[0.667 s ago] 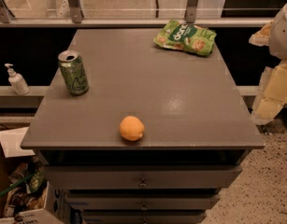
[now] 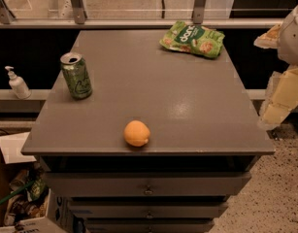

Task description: Pick orange

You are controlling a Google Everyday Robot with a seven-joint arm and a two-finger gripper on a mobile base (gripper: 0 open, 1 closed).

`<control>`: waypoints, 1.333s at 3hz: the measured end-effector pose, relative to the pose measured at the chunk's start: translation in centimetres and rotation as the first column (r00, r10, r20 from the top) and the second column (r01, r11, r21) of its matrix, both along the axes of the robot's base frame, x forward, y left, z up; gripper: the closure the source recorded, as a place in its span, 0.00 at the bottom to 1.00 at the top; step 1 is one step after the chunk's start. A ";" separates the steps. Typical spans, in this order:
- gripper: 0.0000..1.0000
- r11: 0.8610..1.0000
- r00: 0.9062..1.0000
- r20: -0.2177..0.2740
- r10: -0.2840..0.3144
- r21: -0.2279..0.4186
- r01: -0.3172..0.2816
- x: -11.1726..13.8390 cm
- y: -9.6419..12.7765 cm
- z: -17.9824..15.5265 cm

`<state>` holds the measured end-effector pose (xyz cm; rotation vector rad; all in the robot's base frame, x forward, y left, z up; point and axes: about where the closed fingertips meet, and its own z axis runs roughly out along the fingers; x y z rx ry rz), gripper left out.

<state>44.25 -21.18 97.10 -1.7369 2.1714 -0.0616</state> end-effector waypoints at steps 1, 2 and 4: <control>0.00 0.994 0.997 0.025 0.072 0.081 -0.074 0.8 1.5 -1.3; 0.00 0.969 0.986 0.043 0.161 0.184 -0.167 1.9 4.3 -3.8; 0.00 0.923 0.973 0.046 0.225 0.311 -0.228 3.0 8.0 -6.3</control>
Offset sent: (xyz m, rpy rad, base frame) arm 0.0329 0.0757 -0.0681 0.3232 -0.0330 0.2768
